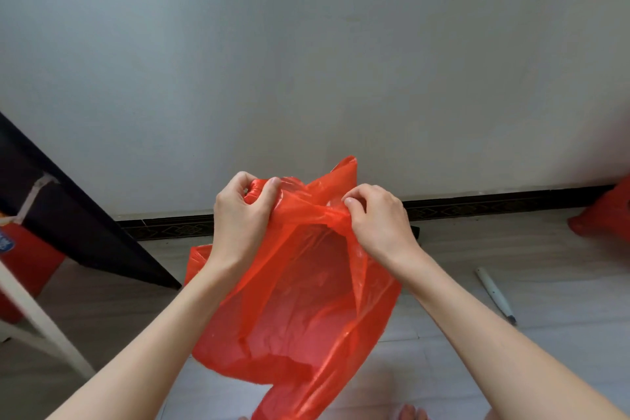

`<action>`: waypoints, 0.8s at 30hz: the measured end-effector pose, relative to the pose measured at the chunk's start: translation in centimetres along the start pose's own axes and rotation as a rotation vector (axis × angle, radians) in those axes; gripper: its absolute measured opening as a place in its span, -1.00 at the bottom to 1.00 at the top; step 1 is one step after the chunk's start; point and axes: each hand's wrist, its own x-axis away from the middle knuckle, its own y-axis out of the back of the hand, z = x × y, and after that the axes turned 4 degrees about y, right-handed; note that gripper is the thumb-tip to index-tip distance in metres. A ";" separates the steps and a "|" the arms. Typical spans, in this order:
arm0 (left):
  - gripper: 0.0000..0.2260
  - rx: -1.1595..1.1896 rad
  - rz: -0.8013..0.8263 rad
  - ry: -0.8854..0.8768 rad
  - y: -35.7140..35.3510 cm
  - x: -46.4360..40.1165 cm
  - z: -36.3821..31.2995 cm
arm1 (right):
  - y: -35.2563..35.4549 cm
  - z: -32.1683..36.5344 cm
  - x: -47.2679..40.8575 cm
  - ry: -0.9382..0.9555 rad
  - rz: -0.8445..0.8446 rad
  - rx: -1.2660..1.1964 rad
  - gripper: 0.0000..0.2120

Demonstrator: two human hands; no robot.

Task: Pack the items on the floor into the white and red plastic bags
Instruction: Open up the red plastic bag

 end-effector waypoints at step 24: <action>-0.94 -0.039 0.252 0.080 1.8 -0.8 0.8 | 0.6 -1.1 -0.2 0.230 -0.132 0.016 -0.63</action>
